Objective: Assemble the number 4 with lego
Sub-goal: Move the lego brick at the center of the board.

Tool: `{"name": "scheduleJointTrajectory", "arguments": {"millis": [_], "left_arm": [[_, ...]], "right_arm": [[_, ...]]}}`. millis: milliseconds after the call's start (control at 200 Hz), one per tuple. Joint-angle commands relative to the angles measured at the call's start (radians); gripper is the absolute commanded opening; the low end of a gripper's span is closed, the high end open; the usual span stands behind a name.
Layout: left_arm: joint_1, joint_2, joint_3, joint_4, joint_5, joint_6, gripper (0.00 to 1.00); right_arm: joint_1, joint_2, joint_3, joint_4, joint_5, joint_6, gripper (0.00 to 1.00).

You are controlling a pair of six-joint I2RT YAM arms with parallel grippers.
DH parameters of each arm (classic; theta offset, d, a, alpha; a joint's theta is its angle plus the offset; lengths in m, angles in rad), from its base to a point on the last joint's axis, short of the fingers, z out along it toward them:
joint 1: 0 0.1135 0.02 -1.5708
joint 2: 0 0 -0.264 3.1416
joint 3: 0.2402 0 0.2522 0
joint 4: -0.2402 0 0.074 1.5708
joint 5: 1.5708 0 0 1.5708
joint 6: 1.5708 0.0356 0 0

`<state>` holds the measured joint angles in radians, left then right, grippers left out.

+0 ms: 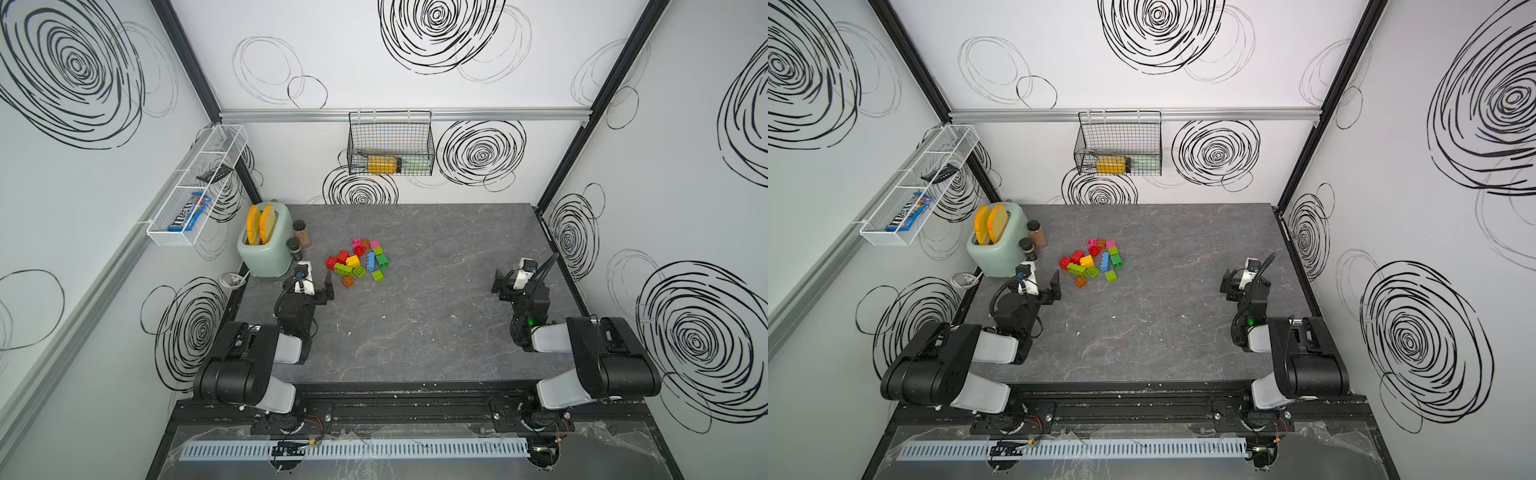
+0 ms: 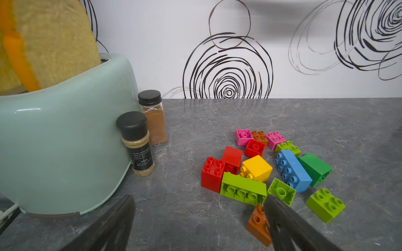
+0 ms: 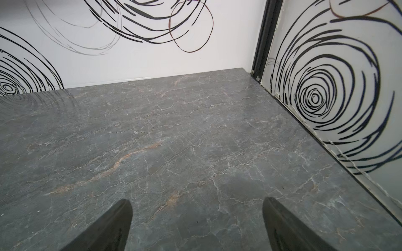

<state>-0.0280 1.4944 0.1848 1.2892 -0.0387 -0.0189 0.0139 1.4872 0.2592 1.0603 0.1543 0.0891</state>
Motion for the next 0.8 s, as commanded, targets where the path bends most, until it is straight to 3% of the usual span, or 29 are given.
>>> {"name": "scheduleJointTrajectory", "arguments": {"millis": [0,796], "left_arm": [[0.043,-0.002,-0.015,0.119,0.091,-0.031,0.96],[0.059,0.007,-0.033,0.163,0.097,-0.049,0.96]], "right_arm": [[-0.001,-0.016,-0.006,0.040,-0.001,0.002,0.97],[-0.019,-0.014,0.002,0.028,-0.058,0.000,0.97]]}}
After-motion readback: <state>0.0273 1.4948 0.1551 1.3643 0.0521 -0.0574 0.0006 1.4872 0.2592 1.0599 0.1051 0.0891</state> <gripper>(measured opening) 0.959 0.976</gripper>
